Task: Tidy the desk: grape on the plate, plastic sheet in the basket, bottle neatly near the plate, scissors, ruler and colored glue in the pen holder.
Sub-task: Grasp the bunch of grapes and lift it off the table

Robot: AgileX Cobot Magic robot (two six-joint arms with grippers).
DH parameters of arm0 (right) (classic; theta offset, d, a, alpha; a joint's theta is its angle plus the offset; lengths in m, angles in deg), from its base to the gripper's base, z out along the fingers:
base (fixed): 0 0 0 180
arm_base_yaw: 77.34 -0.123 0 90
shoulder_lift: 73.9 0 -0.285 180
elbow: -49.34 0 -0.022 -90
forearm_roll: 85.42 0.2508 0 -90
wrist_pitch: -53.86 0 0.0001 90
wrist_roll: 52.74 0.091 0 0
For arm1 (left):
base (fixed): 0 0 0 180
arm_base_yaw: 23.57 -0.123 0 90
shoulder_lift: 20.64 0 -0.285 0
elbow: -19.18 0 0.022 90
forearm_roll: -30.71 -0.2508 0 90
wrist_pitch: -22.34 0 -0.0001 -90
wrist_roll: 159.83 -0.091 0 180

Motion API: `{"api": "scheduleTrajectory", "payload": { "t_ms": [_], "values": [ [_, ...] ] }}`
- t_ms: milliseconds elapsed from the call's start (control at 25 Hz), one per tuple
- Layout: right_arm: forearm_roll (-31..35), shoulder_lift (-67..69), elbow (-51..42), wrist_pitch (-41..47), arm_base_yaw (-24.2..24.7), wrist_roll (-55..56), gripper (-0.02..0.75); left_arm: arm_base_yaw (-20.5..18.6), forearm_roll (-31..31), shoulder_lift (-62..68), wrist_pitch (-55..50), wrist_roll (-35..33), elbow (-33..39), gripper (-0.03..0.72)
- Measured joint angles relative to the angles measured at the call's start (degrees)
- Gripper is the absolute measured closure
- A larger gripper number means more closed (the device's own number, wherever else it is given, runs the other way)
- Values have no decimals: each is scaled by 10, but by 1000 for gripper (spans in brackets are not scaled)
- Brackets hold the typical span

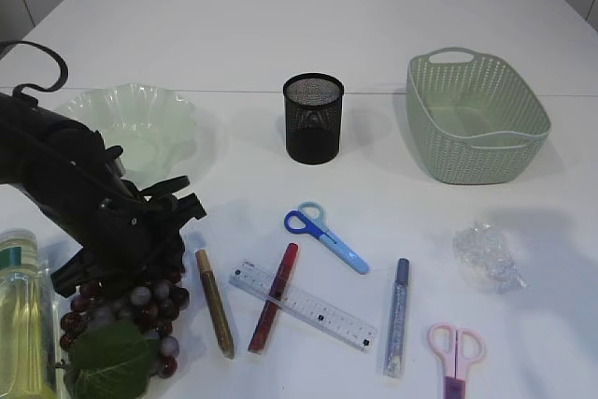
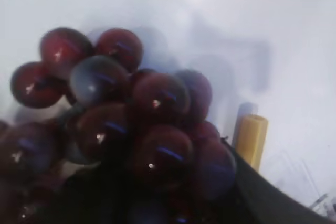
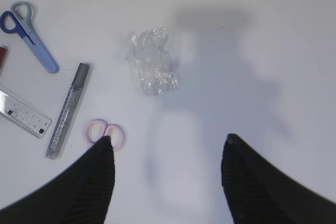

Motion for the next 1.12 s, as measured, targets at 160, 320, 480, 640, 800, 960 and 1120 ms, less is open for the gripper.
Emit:
{"api": "scheduleTrajectory", "payload": {
  "t_ms": [160, 320, 480, 640, 800, 960, 1120],
  "values": [
    [2, 0, 0, 0, 0, 0, 238, 0, 0, 0, 1, 0, -1, 469],
    [4, 0, 0, 0, 0, 0, 238, 0, 0, 0, 1, 0, -1, 519],
    [4, 0, 0, 0, 0, 0, 238, 0, 0, -3, 1, 1, -1, 532],
    [4, 0, 0, 0, 0, 0, 238, 1, 0, -18, 1, 1, -1, 542],
    [4, 0, 0, 0, 0, 0, 239, 5, 0, -46, 5, 1, -1, 547],
    [4, 0, 0, 0, 0, 0, 239, 20, 0, -78, 24, 1, -1, 549],
    [5, 0, 0, 0, 0, 0, 239, 34, 0, -106, 32, 1, -1, 551]
  ]
}}
